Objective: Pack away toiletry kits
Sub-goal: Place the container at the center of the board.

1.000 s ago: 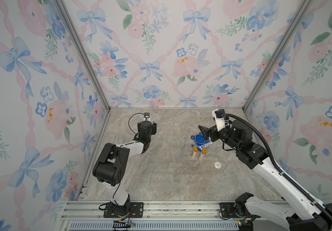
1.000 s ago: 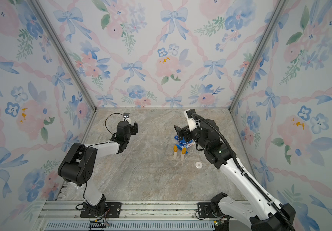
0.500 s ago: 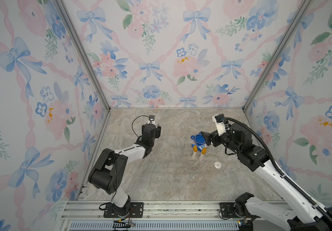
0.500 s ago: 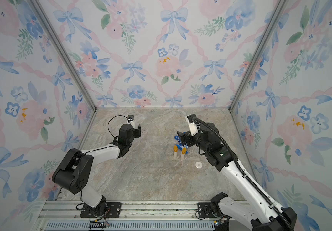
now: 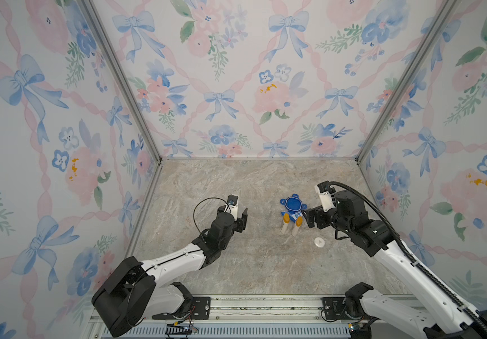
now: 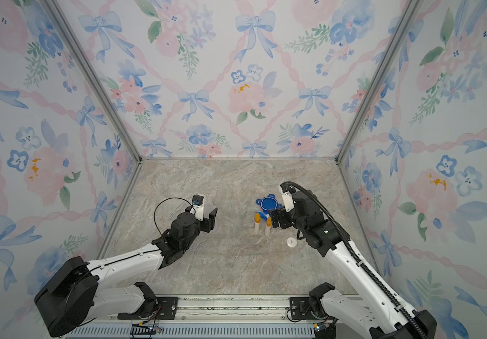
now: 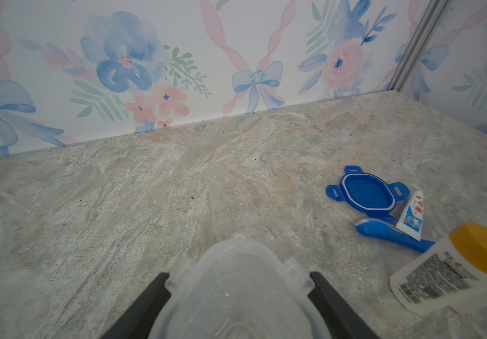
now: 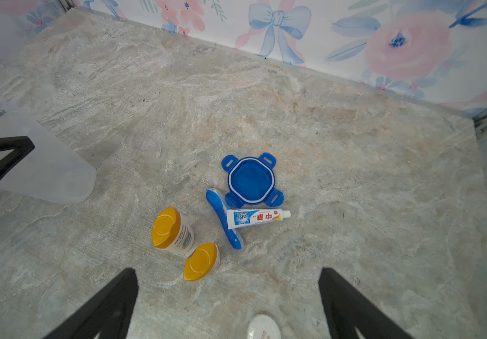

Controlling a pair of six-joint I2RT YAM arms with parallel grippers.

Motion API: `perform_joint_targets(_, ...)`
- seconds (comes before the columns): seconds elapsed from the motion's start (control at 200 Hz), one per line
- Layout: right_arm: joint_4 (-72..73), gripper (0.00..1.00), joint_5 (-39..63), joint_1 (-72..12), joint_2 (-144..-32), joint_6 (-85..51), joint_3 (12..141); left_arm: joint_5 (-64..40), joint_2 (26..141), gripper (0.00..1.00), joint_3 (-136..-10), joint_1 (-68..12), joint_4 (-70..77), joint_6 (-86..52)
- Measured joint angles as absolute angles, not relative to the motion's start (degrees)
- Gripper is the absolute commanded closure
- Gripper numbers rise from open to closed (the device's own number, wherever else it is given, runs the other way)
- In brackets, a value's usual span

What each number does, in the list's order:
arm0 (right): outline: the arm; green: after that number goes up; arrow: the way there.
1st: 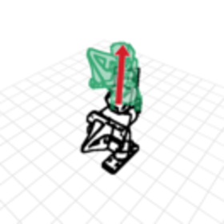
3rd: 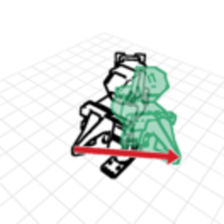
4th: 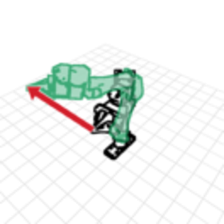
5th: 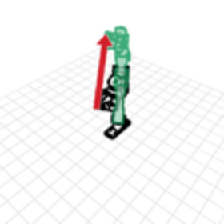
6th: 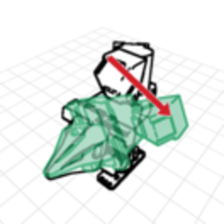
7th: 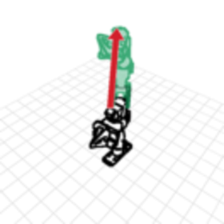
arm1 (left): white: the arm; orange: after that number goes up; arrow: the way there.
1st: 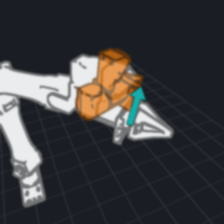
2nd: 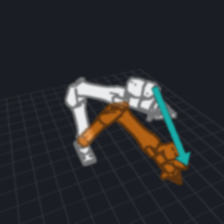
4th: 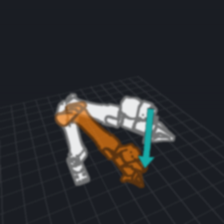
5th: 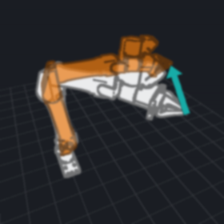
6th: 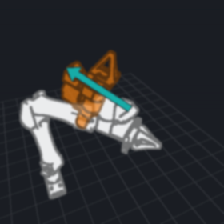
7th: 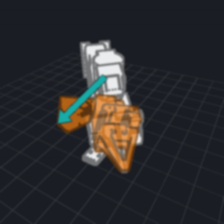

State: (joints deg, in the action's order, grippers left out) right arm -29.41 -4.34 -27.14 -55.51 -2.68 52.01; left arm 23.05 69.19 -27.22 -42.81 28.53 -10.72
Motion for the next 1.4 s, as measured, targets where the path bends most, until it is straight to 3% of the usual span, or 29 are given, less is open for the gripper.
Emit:
perform_joint_targets(0.585,-25.26,0.12,-3.7,-28.58,-61.1,-7.73,42.7,23.16,73.54,0.32,-26.94,-63.31,29.76,-10.2)
perform_joint_targets(0.805,-22.17,0.19,-3.46,-29.63,-63.77,-7.99,42.59,24.1,78.91,0.31,-29.58,-67.51,33.1,-8.32)
perform_joint_targets(1.0,-19.35,0.31,-3.44,-30.13,-67.99,-8.01,42.59,24.64,80.09,0.23,-30.15,-68.95,34.17,-7.46)
perform_joint_targets(1.12,-18.26,0.39,-3.44,-30.17,-69.84,-8.01,42.59,24.69,80.09,0.02,-30.13,-69.04,34.15,-7.4)
perform_joint_targets(1.4,-15.92,0.57,-3.46,-30.52,-73.54,-7.66,42.74,23.64,77.78,0.02,-28.6,-68.95,33.17,-7.07)
